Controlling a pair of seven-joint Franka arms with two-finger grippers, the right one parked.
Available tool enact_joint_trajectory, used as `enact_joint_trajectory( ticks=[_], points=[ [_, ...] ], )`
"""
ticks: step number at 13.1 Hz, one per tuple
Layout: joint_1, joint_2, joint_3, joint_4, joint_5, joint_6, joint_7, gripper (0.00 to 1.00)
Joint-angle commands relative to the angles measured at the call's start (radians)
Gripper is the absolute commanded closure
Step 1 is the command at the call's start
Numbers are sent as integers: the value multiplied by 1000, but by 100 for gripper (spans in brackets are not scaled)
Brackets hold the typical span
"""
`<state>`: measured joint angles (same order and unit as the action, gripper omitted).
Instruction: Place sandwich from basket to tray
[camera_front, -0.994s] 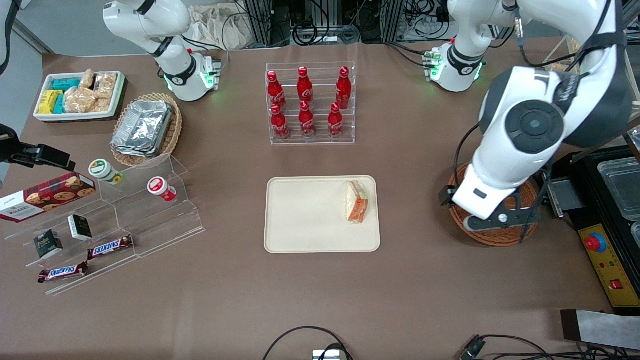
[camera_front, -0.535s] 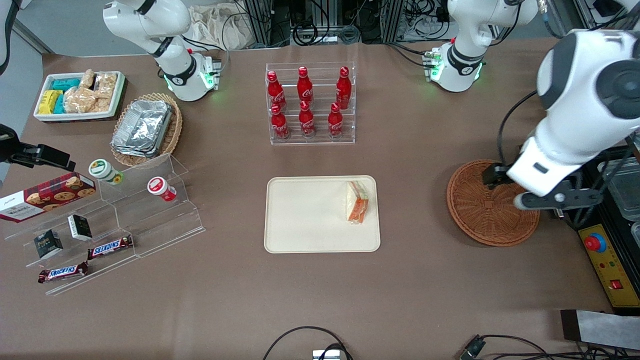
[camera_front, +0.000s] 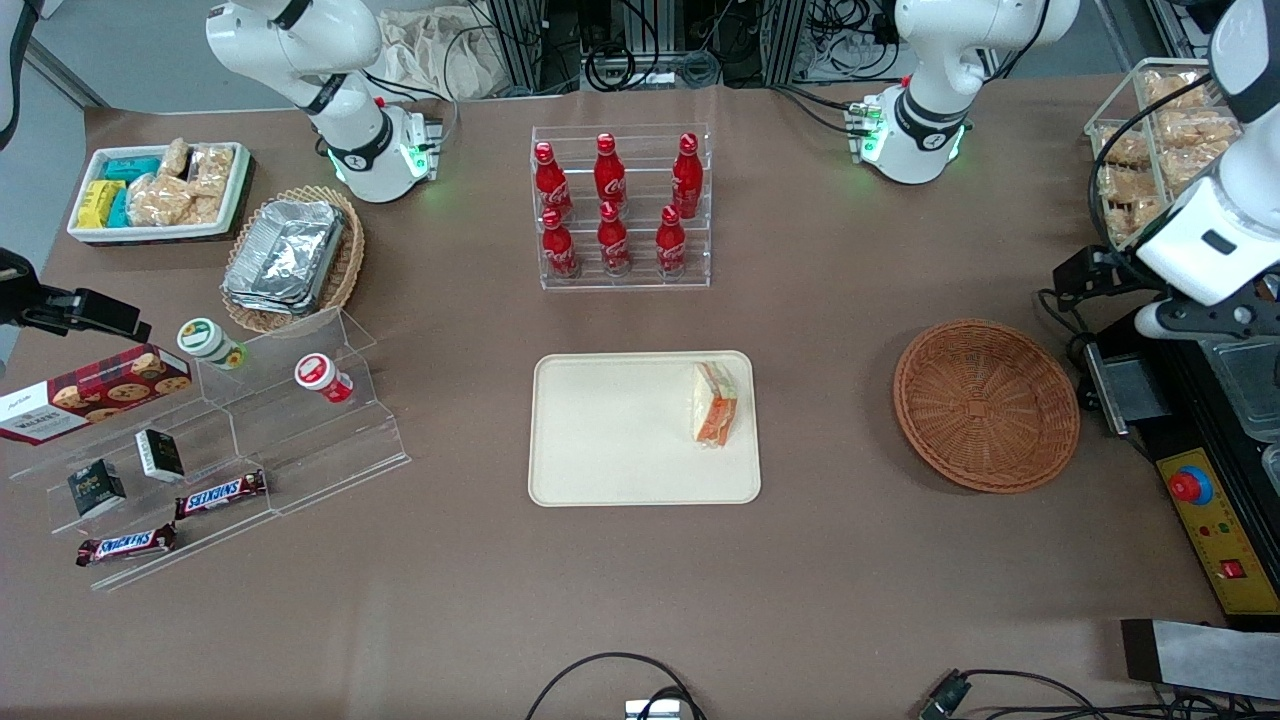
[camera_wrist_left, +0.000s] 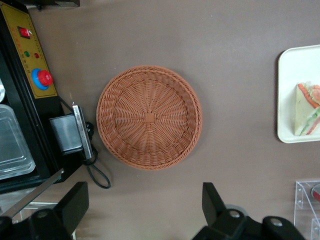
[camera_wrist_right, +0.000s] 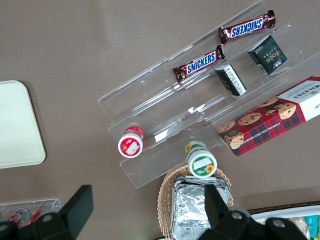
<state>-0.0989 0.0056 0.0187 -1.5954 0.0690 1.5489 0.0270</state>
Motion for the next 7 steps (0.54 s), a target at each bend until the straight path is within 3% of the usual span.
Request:
enact_joint_trajectory(
  ticks=[1, 7],
  points=[
    [27, -67, -17, -46, -18, -7, 19, 0],
    [30, -102, -17, -51, -20, 3, 17, 0]
  ],
)
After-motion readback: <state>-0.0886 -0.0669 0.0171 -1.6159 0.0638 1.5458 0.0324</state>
